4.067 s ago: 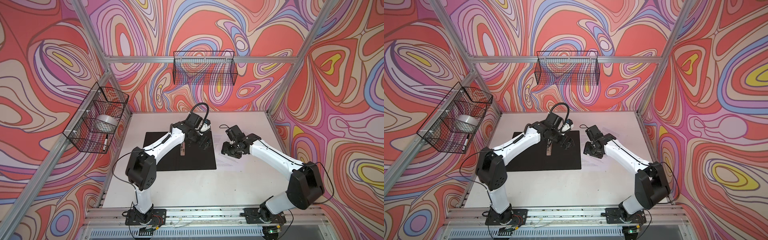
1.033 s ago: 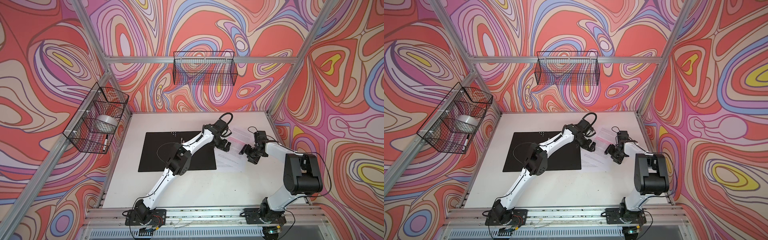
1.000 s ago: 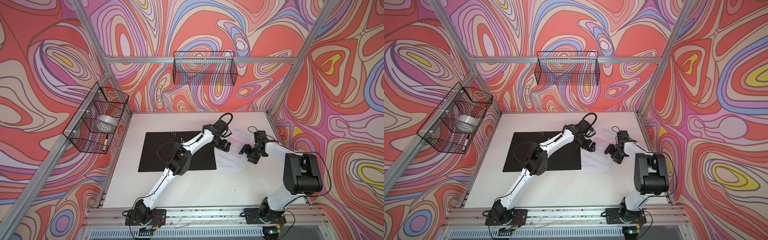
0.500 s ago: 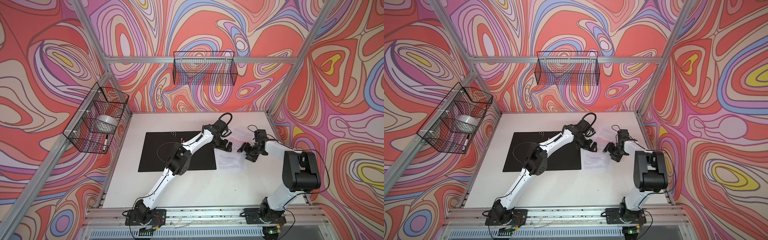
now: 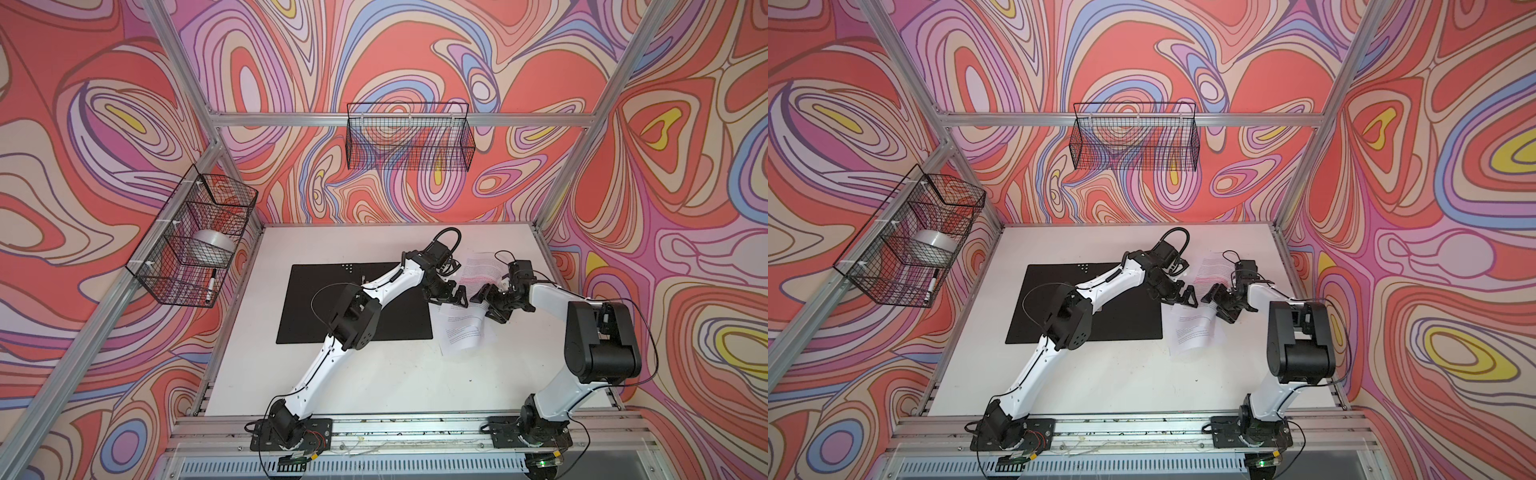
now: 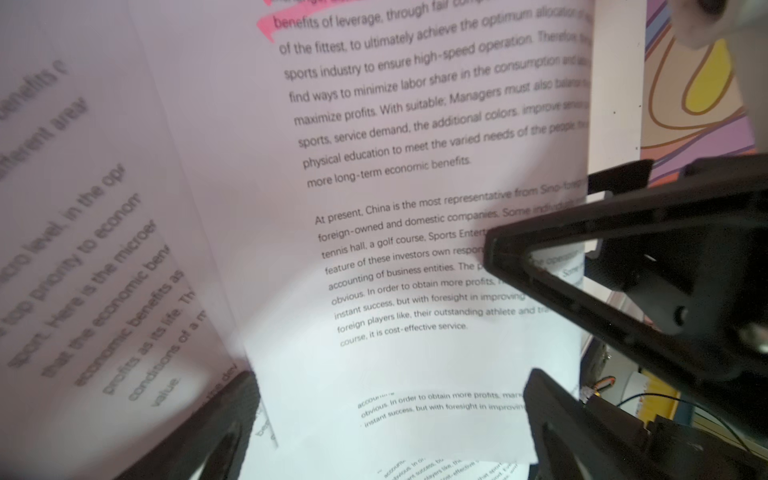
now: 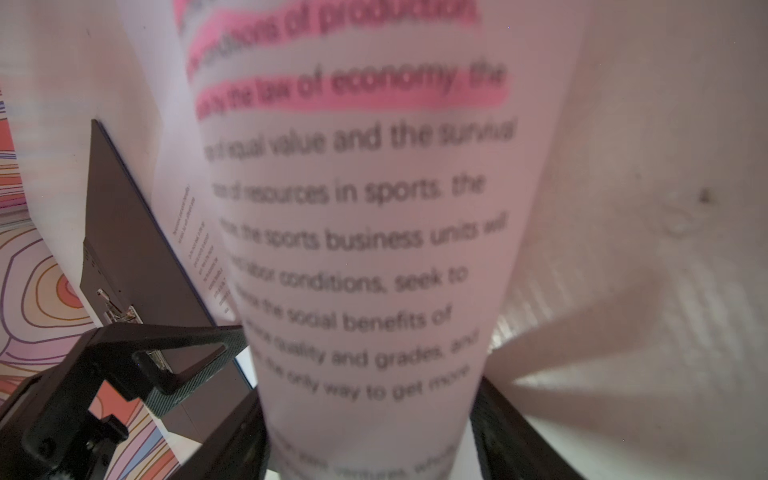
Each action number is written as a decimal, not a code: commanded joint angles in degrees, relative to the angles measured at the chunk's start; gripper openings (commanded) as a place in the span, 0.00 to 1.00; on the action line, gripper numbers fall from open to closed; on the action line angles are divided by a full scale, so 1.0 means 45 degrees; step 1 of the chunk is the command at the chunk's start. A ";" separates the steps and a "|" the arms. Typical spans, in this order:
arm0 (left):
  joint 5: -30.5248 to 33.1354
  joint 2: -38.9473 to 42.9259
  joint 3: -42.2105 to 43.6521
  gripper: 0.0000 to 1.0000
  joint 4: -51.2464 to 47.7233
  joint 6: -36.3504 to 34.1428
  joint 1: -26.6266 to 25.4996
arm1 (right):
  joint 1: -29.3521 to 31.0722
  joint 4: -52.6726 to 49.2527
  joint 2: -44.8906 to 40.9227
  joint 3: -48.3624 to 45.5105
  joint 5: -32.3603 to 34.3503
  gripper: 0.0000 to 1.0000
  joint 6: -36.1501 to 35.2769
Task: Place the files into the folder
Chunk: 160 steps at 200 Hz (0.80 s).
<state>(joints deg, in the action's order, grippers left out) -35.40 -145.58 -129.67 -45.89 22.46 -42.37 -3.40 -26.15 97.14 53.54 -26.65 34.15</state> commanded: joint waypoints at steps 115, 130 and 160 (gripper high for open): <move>-0.2299 0.0953 0.1248 1.00 0.0532 0.0938 0.0334 | 0.0032 -0.1336 -0.0938 -0.0611 -0.0161 0.63 -0.0348; -0.2601 0.1022 0.1418 1.00 0.0736 0.1112 0.0333 | 0.0032 -0.1374 -0.1292 -0.0588 -0.0170 0.62 -0.0321; -0.2919 0.1149 0.1621 1.00 0.0911 0.1277 0.0217 | 0.0025 -0.1493 -0.1830 -0.0453 -0.0755 0.60 -0.0615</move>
<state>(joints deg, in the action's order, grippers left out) -46.06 -143.61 -123.48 -42.98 26.94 -40.93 -3.40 -31.92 91.81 51.37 -28.03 33.08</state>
